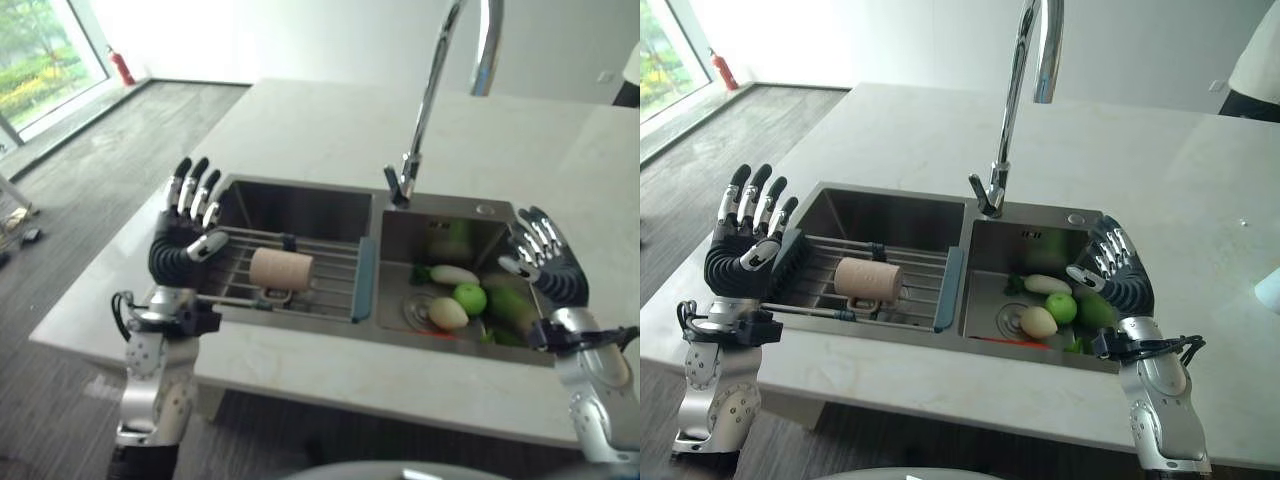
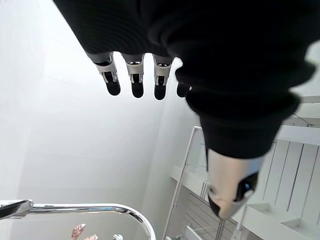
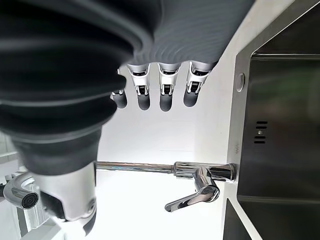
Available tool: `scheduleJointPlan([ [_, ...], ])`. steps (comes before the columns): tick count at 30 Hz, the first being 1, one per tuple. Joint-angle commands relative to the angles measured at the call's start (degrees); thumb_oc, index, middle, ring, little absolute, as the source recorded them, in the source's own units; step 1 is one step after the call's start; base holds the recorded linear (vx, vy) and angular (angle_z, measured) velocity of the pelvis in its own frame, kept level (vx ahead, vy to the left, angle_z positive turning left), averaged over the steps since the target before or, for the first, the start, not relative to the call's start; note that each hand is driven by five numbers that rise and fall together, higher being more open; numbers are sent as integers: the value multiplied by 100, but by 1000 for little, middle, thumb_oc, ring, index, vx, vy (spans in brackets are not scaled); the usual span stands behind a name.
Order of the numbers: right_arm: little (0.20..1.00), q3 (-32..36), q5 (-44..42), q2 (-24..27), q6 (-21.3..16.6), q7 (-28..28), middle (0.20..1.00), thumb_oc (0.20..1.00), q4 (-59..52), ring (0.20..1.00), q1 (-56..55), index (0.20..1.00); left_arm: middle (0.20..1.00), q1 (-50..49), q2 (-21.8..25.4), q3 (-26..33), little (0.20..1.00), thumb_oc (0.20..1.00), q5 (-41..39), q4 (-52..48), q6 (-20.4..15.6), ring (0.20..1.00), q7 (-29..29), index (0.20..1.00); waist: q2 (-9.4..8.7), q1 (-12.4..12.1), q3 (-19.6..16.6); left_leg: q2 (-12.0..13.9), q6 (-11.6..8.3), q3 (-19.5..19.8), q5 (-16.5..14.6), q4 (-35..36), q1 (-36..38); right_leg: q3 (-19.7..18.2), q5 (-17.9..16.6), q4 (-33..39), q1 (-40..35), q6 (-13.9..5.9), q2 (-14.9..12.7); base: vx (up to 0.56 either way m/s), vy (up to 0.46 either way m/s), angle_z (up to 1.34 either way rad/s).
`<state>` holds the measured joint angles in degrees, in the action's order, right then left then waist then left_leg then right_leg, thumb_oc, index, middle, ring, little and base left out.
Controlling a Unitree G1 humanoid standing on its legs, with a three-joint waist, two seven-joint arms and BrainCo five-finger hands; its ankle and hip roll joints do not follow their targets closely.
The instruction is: Place the dishes in the dishwasher.
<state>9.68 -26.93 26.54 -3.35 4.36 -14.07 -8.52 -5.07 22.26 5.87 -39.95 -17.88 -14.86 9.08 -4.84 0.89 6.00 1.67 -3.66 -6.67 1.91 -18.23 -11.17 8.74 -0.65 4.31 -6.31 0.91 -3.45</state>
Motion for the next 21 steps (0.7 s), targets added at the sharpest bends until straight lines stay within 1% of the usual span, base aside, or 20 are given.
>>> scheduleJointPlan([
  [1, 1000, 198, 35, 308, -288, 74, 1000, 1000, -45, 1000, 514, 1000, 1000, 144, 178, -39, 1000, 1000, -243, -189, 141, 1000, 7, 1000, 237, 160, 50, 679, -226, -234, 146, 1456, 1094, -115, 12, 47, -81, -472, 116, 9, 147, -12],
  [2, 1000, 167, 45, 317, -352, 66, 1000, 1000, 4, 1000, 536, 1000, 1000, 188, 201, -59, 1000, 1000, -142, -127, 91, 1000, -29, 1000, 250, 162, 36, 651, -197, -214, 82, 1629, 1177, -119, 25, 69, -81, -488, 77, 27, 220, -4],
  [3, 1000, 191, 6, 324, -357, 122, 1000, 1000, -21, 1000, 511, 1000, 1000, 209, 233, -34, 1000, 1000, 68, -86, 14, 1000, -124, 1000, 331, 182, -37, 597, -156, -165, 24, 2046, 1390, -73, 51, 69, -9, -560, 21, 45, 213, -6],
  [4, 1000, 229, -38, 331, -344, 159, 1000, 1000, -26, 1000, 476, 1000, 1000, 214, 263, 14, 1000, 1000, 158, -86, 31, 1000, -162, 1000, 383, 213, -92, 593, -165, -266, 60, 2292, 1539, -4, 44, 69, 34, -607, -20, 56, 229, -27],
  [7, 1000, 299, -94, 339, -345, 244, 1000, 1000, 44, 1000, 452, 1000, 1000, 296, 393, 108, 1000, 1000, 615, 23, -47, 1000, -150, 1000, 468, 259, -221, 552, -172, -269, -64, 2323, 1587, 115, 28, 69, 66, -661, -89, 58, 136, -16],
  [9, 1000, 314, -83, 334, -203, 200, 1000, 1000, -86, 1000, 464, 1000, 1000, 300, 560, 218, 1000, 1000, 1330, 29, -33, 1000, -329, 1000, 500, 262, -264, 479, -131, -206, -127, 2323, 1616, 113, 22, 69, 59, -673, -115, 78, 104, 11],
  [12, 1000, 242, -78, 364, -137, 155, 1000, 1000, -108, 1000, 548, 1000, 1000, 356, 916, 365, 1000, 1000, 2285, 135, -62, 1000, -814, 1000, 526, 256, -283, 428, -89, -222, -187, 2323, 1679, 70, 28, 69, 48, -700, -144, 46, 73, 7],
  [13, 1000, 188, -31, 358, -117, 154, 1000, 1000, -96, 1000, 626, 1000, 1000, 402, 1028, 384, 1000, 1000, 2733, 207, -38, 1000, -921, 1000, 531, 243, -287, 415, -79, -231, -198, 2323, 1689, 72, 29, 69, 36, -708, -152, 32, 60, 6],
  [14, 1000, 159, 1, 381, -97, 146, 1000, 1000, -108, 1000, 660, 1000, 1000, 402, 1181, 410, 1000, 1000, 3494, 264, 55, 1000, -1055, 1000, 540, 234, -293, 404, -69, -241, -209, 2323, 1698, 81, 24, 69, 29, -719, -162, 20, 40, 2],
  [15, 1000, 142, 3, 407, -81, 116, 1000, 1000, -126, 1000, 667, 1000, 1000, 400, 1292, 417, 1000, 1000, 3942, 284, 64, 1000, -1179, 1000, 542, 232, -296, 398, -63, -248, -219, 2323, 1708, 84, 23, 69, 24, -729, -169, 0, 0, 0],
  [16, 1000, 143, -41, 454, -71, 97, 1000, 1000, -122, 1000, 673, 1000, 1000, 416, 1446, 409, 1000, 1000, 4223, 340, 83, 1000, -1294, 1000, 539, 239, -299, 389, -55, -251, -231, 2323, 1720, 79, 21, 69, 19, -743, -178, 0, 0, 0],
  [17, 1000, 147, -71, 484, -65, 88, 1000, 1000, -118, 1000, 676, 1000, 1000, 427, 1531, 410, 1000, 1000, 4333, 367, 98, 1000, -1332, 1000, 542, 242, -301, 383, -50, -251, -236, 2323, 1725, 75, 20, 69, 18, -748, -182, 23, 29, -3],
  [18, 1000, 155, -132, 562, -51, 98, 1000, 1000, -65, 1000, 707, 1000, 1000, 500, 1836, 420, 1000, 1000, 4792, 507, 117, 1000, -1434, 1000, 556, 262, -319, 369, -32, -266, -253, 2323, 1746, 58, 16, 69, 10, -767, -189, 41, 46, -9],
  [19, 1000, 90, -139, 628, -93, 140, 1000, 1000, 48, 1000, 760, 1000, 1000, 713, 2298, 275, 1000, 1000, 5534, 759, 533, 1000, -1478, 1000, 581, 316, -348, 349, -6, -281, -289, 2323, 1792, 30, 6, 69, -3, -800, -186, 55, 59, -9],
  [20, 1000, -31, -102, 737, -83, 163, 1000, 1000, 116, 1000, 887, 1000, 1000, 1117, 2575, -220, 1000, 1000, 6465, 1044, 1017, 1000, -1287, 1000, 604, 426, -384, 332, 27, -317, -335, 2323, 1851, -33, 5, 69, -14, -827, -163, 45, 43, -8],
  [21, 1000, -47, -111, 773, -80, 200, 1000, 1000, 149, 1000, 919, 1000, 1000, 1251, 2622, -367, 1000, 1000, 6616, 1155, 1104, 1000, -1194, 1000, 611, 448, -389, 329, 35, -328, -342, 2323, 1866, -52, 7, 69, -16, -830, -154, 23, 22, -4],
])
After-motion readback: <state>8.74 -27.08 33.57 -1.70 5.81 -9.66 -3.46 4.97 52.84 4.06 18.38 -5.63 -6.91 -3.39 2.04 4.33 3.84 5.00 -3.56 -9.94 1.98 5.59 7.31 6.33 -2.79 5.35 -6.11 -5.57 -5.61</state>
